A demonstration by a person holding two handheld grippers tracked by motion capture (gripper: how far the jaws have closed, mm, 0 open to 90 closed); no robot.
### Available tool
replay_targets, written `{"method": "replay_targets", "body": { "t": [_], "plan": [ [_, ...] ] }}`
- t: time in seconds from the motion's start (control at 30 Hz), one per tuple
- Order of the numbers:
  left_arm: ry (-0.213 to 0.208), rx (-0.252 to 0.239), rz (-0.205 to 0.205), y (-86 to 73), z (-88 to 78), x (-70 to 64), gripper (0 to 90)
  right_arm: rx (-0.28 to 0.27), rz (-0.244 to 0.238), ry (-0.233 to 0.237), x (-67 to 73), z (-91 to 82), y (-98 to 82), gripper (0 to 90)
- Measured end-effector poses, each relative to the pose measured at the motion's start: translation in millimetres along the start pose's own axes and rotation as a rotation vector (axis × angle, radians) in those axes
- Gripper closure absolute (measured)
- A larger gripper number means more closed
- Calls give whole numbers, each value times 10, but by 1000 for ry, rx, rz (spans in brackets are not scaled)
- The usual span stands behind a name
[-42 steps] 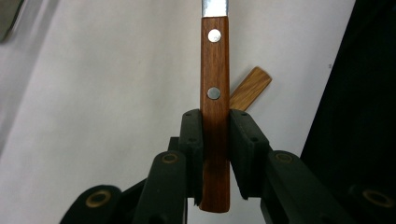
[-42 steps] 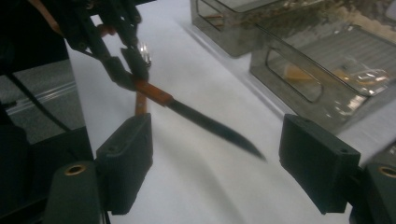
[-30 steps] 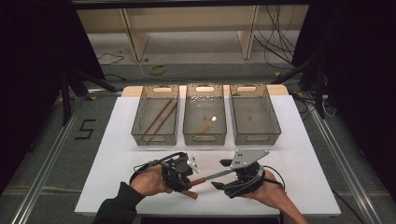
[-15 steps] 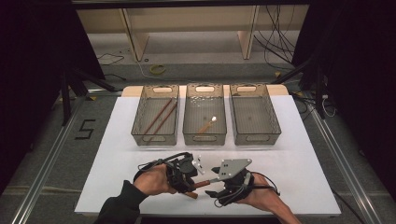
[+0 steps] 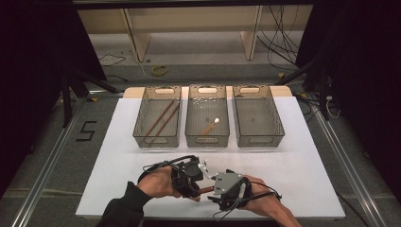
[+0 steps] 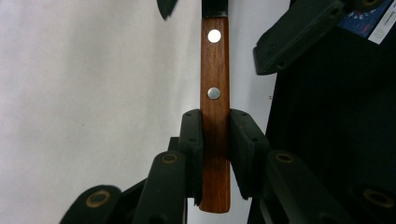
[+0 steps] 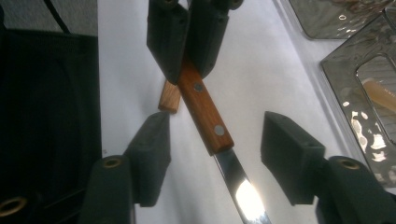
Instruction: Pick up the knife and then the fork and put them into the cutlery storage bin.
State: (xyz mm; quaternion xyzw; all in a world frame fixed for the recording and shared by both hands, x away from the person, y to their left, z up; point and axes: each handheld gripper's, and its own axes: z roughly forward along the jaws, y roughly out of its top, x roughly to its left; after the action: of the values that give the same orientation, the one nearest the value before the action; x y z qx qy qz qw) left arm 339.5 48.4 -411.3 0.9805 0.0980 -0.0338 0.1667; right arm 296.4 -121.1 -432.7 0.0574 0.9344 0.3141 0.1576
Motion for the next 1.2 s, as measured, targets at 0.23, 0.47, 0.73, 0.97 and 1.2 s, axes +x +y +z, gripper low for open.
{"method": "replay_targets", "body": {
  "t": [0.23,0.47,0.73,0.97,1.2],
  "plan": [
    [-18,9,6,27,12,3,754,18,-46,-13,36,28,-7,531],
    [-41,8,4,56,20,-3,753,36,-83,-27,69,45,-14,598],
    [-71,-22,-23,71,37,-29,753,44,-122,-10,86,58,-27,674],
    [-83,15,13,82,38,1,752,60,-152,-17,100,65,-35,726],
    [-88,-5,12,80,6,20,742,84,-219,-3,113,58,-47,766]
  ]
}}
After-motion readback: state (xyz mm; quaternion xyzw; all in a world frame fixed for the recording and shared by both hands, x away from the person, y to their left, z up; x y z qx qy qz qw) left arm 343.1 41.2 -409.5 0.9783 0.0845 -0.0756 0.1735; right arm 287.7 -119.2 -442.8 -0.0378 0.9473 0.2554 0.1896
